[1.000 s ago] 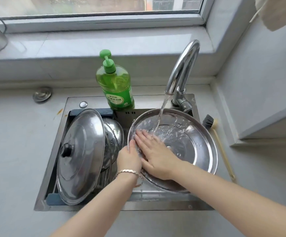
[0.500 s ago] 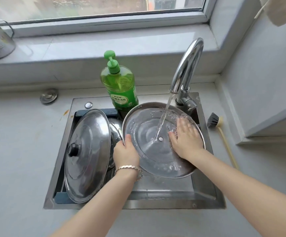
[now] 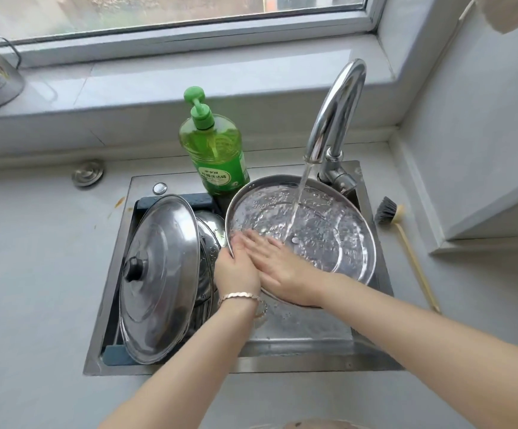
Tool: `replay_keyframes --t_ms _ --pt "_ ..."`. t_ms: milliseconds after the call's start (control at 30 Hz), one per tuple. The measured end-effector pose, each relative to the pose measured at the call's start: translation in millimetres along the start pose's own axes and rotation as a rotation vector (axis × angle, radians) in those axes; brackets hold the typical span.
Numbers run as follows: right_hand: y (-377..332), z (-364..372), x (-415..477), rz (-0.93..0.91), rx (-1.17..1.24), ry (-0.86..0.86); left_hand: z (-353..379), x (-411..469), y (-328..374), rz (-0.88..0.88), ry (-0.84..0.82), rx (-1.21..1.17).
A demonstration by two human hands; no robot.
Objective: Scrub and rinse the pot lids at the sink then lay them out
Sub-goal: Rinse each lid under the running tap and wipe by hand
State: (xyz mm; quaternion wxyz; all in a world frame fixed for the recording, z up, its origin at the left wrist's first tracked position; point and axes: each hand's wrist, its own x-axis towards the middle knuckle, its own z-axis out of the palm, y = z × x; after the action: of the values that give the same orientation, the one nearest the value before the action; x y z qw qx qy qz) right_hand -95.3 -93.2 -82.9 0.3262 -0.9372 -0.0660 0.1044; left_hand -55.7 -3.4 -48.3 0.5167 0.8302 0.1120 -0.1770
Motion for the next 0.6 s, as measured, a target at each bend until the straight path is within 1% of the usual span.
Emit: replay_keyframes --t_ms 33,100,133,200,233,300,367,433,467,533,567,600 --pt "1 -1 -9 -0.017 0.06 -0.04 0 2 -3 -0.013 -0.006 0.01" --pt "4 -2 -29 0.027 0.171 -0.092 1 1 -6 -0.018 -0.032 0.04" --pt "6 -2 -40 0.052 0.189 -0.117 2 0 -7 -0.027 -0.05 0.055" --pt "14 4 -67 0.071 0.111 -0.143 6 2 -12 -0.08 -0.086 0.09" --pt "18 7 -80 0.06 0.036 -0.102 7 4 -13 -0.134 -0.109 0.099" --pt "27 11 -102 0.034 -0.089 0.103 8 11 -16 -0.29 -0.154 0.07" --pt "40 9 -115 0.072 -0.118 0.295 6 15 -14 -0.472 -0.234 -0.059" --pt "47 4 -117 0.122 -0.077 0.386 4 14 -10 -0.605 -0.291 -0.157" --pt "47 -2 -117 0.146 -0.023 0.411 4 11 -8 -0.625 -0.331 -0.15" --pt "46 -18 -112 0.201 0.169 0.435 5 6 -6 -0.585 -0.44 -0.036" --pt "46 -28 -109 0.225 0.264 0.45 6 7 -10 -0.551 -0.475 0.098" --pt "47 -38 -105 0.25 0.33 0.468 6 10 -13 -0.477 -0.476 0.285"
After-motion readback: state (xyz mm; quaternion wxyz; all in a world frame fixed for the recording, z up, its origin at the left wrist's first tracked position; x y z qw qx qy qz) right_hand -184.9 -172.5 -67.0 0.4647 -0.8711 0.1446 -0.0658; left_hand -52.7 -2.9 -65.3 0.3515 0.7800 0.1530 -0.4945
